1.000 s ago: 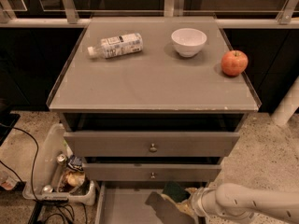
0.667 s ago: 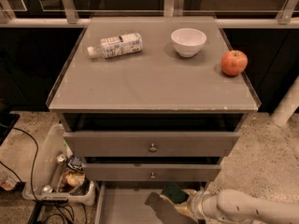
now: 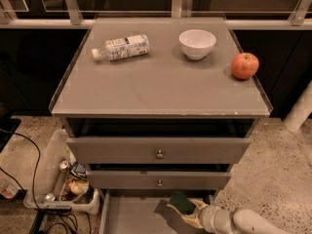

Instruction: Place sponge into bottom drawer

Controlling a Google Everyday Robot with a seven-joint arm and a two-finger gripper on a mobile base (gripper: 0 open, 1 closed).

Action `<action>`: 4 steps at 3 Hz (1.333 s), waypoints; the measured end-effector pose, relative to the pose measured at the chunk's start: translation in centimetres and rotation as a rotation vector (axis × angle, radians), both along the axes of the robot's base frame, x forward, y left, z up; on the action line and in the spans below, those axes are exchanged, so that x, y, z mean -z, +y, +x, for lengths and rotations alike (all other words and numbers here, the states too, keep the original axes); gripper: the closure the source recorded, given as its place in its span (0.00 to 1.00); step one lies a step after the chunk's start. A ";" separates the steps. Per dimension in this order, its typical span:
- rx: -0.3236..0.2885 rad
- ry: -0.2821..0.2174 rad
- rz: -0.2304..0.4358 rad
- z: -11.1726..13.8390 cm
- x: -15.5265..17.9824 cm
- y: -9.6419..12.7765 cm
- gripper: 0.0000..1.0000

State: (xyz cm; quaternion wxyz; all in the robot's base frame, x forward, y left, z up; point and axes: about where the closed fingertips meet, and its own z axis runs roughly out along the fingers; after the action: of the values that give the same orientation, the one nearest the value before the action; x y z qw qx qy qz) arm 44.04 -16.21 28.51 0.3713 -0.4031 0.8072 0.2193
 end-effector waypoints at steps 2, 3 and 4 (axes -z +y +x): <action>-0.032 0.054 0.020 -0.2 4.3 1.9 1.00; -0.030 0.074 0.028 0.1 7.5 2.8 1.00; -0.025 0.080 0.030 0.4 9.8 3.4 1.00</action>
Offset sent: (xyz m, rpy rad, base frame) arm -0.0041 0.0411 -0.0998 0.0366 0.1215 0.0668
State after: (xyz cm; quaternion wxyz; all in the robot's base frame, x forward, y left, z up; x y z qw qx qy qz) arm 44.44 -12.82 18.67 0.3421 -0.3985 0.8129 0.2518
